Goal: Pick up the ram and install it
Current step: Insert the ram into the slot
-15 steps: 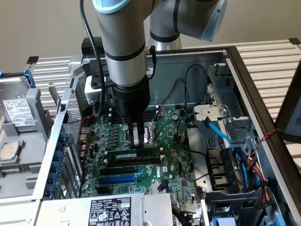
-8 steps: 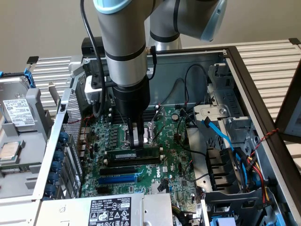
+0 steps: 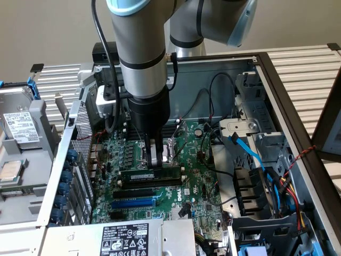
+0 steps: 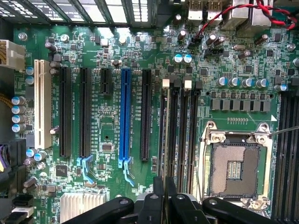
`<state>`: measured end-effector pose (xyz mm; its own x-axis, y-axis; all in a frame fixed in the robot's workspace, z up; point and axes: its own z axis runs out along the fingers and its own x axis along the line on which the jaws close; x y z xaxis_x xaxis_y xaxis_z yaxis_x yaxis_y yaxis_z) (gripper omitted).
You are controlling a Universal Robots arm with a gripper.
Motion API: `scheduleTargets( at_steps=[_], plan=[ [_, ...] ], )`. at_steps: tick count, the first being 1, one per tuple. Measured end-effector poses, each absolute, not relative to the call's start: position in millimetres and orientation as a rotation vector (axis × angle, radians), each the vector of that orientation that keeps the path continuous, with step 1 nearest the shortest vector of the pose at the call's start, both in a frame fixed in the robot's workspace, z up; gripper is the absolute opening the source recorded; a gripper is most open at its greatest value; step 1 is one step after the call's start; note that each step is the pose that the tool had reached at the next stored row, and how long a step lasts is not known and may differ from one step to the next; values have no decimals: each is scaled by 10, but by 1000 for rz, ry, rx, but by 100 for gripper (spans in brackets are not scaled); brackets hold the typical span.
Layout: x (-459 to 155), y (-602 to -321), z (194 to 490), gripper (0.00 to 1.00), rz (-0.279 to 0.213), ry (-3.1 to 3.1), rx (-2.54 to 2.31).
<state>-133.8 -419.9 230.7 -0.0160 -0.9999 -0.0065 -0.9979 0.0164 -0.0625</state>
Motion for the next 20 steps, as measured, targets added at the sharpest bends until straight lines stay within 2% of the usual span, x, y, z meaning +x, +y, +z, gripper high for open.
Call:
scheduleTargets(
  at_steps=[20],
  plan=[
    [-1337,-4199,2284,13,-48,2205,-2175]
  ],
)
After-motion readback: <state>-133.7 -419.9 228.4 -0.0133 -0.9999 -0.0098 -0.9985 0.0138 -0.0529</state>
